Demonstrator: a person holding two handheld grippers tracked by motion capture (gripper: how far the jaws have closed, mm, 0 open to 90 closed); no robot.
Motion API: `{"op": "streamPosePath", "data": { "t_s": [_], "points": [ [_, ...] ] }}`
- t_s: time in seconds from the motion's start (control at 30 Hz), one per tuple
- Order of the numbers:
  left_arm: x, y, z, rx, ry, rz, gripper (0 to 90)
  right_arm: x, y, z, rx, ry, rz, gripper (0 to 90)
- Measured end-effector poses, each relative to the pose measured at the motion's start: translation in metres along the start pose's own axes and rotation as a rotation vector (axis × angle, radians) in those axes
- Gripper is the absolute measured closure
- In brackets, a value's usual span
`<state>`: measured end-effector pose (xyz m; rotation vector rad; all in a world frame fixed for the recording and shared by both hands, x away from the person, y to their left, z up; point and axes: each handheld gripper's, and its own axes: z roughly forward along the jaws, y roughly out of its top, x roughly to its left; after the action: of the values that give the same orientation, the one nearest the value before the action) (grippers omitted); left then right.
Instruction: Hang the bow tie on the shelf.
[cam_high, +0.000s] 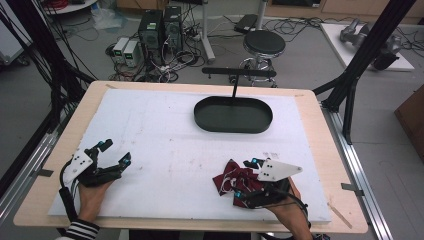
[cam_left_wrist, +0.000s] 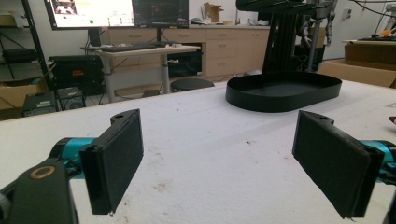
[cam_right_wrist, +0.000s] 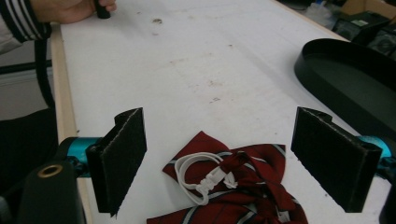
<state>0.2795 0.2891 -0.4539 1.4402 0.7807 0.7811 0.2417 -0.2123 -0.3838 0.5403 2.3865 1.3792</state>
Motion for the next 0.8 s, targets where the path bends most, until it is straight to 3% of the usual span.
{"op": "streamPosePath", "data": {
  "t_s": [0.4, 0.57, 0.8],
  "points": [
    [0.0, 0.0, 0.0, -0.001, 0.001, 0.001, 16.7, 0.004, -0.002, 0.013, 0.046, 0.04, -0.021, 23.1],
    [0.0, 0.0, 0.0, -0.001, 0.001, 0.0, 16.7, 0.006, -0.004, 0.02, 0.074, 0.089, -0.039, 28.5],
    [0.0, 0.0, 0.0, -0.002, 0.001, -0.002, 16.8, 0.009, -0.005, 0.026, 0.106, 0.123, -0.062, 33.2]
  ]
}}
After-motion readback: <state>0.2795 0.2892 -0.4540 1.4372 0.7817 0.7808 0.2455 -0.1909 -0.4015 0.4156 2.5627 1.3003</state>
